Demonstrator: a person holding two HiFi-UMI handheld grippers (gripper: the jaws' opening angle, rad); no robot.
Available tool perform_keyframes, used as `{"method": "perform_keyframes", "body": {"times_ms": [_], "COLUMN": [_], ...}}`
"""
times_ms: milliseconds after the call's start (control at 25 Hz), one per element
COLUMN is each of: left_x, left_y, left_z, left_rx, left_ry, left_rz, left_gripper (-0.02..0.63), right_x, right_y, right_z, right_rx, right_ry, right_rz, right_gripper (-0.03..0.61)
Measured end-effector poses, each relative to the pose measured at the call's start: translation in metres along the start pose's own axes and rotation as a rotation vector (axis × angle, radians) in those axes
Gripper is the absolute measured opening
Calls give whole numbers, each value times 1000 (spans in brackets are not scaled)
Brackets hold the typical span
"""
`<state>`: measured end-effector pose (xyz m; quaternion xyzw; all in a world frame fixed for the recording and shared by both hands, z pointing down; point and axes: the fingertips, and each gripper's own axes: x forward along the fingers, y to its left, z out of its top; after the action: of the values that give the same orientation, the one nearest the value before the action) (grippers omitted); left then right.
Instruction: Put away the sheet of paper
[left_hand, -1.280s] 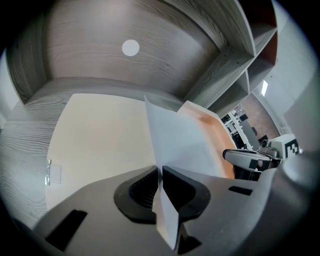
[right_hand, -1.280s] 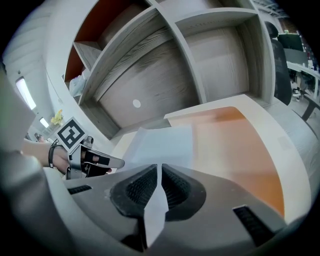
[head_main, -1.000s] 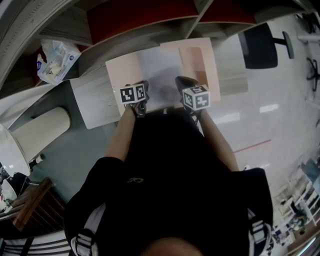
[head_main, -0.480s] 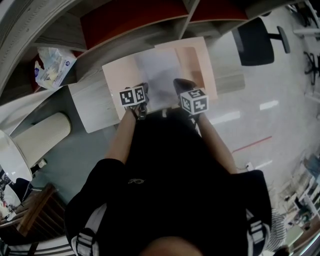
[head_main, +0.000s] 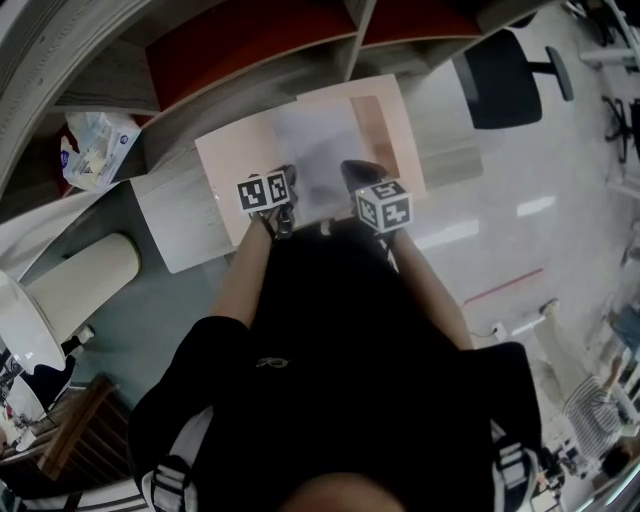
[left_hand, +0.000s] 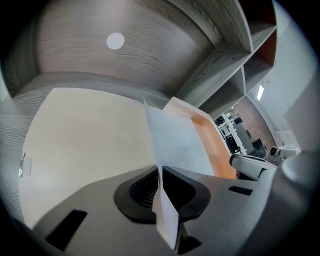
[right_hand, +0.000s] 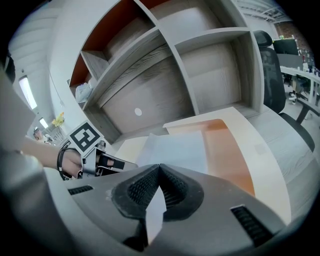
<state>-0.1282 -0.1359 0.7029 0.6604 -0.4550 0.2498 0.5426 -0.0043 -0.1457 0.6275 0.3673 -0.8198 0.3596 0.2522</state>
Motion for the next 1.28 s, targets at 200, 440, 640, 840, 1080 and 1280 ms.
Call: {"method": "perform_keyframes", "body": {"times_ms": [200,440,640,840,1080,1280], "left_x": [3,6,9,11,17,20], "left_y": [-5,-10,-16,-22,-32,-38], "left_z": [2,1,1,1,1,1], "left_rx": [17,29,50,57,70,77], "left_ry": [6,19,29,31,39,43], "left_rz": [-2,-4,-15,-28,-46,-53], "left_gripper": [69,69,69,69,69,69], "right_x": [-2,-6,-10,-17,-23,-28], "right_y": [-2,-5,-7,-7,-6,-5], "right_z": [-1,-4,-6,-8,-11,-9], "right_rx": [9,23,33,42,47,49], "right_ry": [-5,-18,-33,-42,-43,-56], "right_rz": [0,-11,-21,-30,-35,-35], "right_gripper": [18,18,18,18,18,18]}}
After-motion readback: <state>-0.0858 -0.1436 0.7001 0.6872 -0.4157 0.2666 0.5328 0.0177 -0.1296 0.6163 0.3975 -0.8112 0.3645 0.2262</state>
